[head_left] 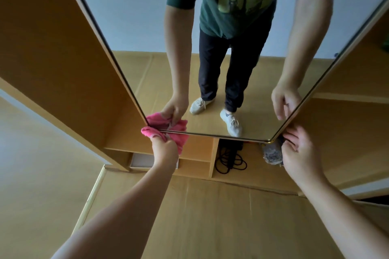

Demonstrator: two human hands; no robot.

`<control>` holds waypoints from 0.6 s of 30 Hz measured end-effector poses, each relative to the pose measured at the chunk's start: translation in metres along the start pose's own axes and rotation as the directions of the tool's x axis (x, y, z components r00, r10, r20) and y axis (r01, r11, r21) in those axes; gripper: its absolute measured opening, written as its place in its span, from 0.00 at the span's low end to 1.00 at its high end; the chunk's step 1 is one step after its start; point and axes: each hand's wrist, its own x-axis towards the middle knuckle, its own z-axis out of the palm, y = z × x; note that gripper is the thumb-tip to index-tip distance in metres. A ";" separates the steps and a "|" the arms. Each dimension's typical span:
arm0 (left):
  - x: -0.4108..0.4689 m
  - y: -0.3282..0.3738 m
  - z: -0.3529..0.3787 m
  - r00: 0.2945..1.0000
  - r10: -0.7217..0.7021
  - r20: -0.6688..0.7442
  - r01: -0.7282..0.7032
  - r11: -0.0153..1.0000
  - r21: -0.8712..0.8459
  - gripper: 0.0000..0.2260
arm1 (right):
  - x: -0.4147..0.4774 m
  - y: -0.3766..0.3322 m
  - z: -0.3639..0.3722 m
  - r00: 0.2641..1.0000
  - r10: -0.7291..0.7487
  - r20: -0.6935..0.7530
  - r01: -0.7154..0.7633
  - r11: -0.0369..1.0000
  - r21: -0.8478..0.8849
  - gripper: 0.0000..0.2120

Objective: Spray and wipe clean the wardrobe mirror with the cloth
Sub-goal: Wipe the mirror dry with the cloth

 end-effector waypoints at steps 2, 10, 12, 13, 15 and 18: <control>-0.002 0.000 0.004 1.000 -0.007 -0.021 0.007 0.999 0.032 0.27 | 0.001 0.000 -0.001 1.000 0.004 0.014 -0.004 1.000 0.002 0.25; -0.022 -0.016 0.058 0.995 -0.038 0.094 0.043 0.998 -0.051 0.28 | 0.001 0.011 -0.014 0.999 0.033 -0.011 -0.034 0.999 -0.033 0.25; -0.025 -0.018 0.068 0.995 -0.042 0.086 0.047 0.997 -0.058 0.28 | 0.000 0.013 -0.017 0.999 0.027 -0.023 -0.028 0.998 -0.055 0.25; -0.026 -0.019 0.071 0.995 -0.045 0.084 0.050 0.997 -0.059 0.28 | 0.000 0.013 -0.018 0.999 0.024 -0.021 -0.025 0.998 -0.057 0.26; -0.028 -0.020 0.075 0.996 -0.045 0.081 0.048 0.998 -0.043 0.28 | -0.001 0.012 -0.019 1.000 0.022 -0.019 -0.023 0.998 -0.055 0.27; -0.032 -0.020 0.081 0.995 -0.055 0.082 0.057 0.998 -0.022 0.27 | -0.003 0.011 -0.018 1.000 0.014 -0.026 -0.015 0.999 -0.051 0.26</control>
